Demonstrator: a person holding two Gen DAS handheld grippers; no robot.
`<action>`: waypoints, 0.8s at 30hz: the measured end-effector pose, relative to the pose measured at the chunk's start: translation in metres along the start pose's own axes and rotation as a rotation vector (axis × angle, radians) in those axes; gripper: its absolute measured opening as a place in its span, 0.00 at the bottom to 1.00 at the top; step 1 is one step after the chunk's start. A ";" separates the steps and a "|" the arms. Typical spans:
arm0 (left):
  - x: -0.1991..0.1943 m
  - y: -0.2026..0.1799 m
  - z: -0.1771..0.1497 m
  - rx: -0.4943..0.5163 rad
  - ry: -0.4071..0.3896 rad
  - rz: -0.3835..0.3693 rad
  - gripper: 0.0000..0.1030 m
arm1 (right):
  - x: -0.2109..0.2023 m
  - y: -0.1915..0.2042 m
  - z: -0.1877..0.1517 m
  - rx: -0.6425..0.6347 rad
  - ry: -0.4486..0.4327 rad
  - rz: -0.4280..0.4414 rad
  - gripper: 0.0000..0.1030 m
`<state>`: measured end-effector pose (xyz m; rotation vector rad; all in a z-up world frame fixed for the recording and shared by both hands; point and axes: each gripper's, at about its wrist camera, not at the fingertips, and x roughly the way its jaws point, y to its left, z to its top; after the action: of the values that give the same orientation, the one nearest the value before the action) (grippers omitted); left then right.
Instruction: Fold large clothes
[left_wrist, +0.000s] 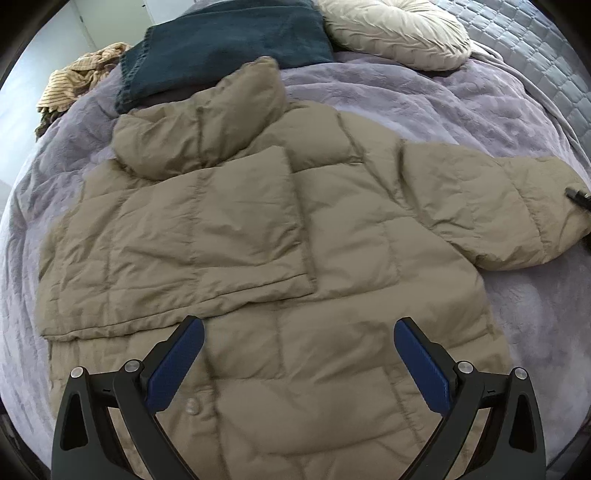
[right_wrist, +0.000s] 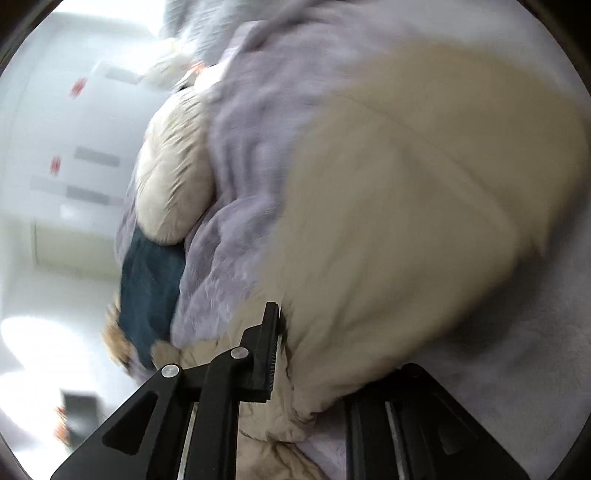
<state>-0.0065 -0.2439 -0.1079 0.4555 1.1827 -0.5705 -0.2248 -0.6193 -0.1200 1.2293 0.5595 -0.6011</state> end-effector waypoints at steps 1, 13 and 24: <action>0.000 0.004 -0.001 -0.008 0.002 0.003 1.00 | 0.000 0.017 -0.004 -0.065 -0.005 -0.011 0.15; -0.008 0.119 -0.012 -0.201 -0.035 0.028 1.00 | 0.039 0.237 -0.111 -0.698 0.005 0.090 0.15; -0.011 0.218 -0.021 -0.320 -0.084 0.082 1.00 | 0.137 0.274 -0.247 -0.933 0.230 0.016 0.15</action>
<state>0.1132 -0.0611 -0.0966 0.2038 1.1440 -0.3184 0.0457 -0.3358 -0.0846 0.4115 0.8887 -0.1271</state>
